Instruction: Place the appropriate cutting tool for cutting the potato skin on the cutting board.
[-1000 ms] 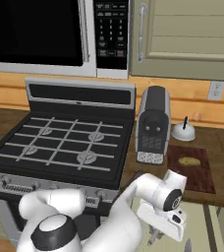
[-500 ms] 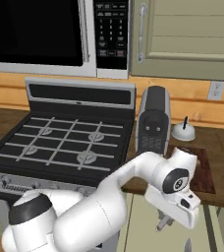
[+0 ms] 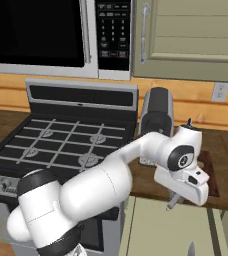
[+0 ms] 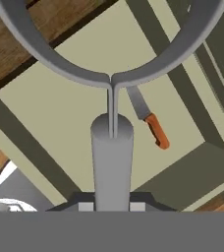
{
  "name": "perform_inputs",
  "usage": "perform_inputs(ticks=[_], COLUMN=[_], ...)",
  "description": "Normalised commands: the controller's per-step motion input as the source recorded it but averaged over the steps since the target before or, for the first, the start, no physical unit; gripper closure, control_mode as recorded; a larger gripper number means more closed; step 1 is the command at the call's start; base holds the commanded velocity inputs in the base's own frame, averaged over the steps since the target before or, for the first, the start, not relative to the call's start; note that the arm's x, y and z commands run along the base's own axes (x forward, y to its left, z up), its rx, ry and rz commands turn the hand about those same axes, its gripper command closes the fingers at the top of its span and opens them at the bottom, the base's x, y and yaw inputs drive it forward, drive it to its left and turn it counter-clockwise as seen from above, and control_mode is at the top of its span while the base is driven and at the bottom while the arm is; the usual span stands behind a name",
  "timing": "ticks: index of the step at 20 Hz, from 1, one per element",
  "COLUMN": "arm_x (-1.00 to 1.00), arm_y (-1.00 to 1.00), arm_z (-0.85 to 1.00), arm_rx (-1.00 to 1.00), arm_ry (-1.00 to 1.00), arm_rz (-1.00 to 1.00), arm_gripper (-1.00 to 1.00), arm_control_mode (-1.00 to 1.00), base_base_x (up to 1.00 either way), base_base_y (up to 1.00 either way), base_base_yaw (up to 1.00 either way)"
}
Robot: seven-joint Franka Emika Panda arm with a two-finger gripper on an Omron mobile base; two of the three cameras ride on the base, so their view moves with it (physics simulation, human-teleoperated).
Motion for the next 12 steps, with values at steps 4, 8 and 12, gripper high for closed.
perform_inputs(ticks=[4,8,12], arm_x=[0.69,0.65,0.66], arm_y=[-0.20,-0.24,-0.24], arm_z=[0.07,0.03,-0.01], arm_rx=[0.00,0.00,0.00], arm_ry=[-0.08,-0.10,-0.11], arm_rz=[0.01,0.06,0.07], arm_gripper=[1.00,1.00,1.00], arm_control_mode=[-1.00,-1.00,-1.00], base_base_x=[0.00,0.00,0.00], base_base_y=[0.00,0.00,0.00], base_base_yaw=[0.00,0.00,0.00])
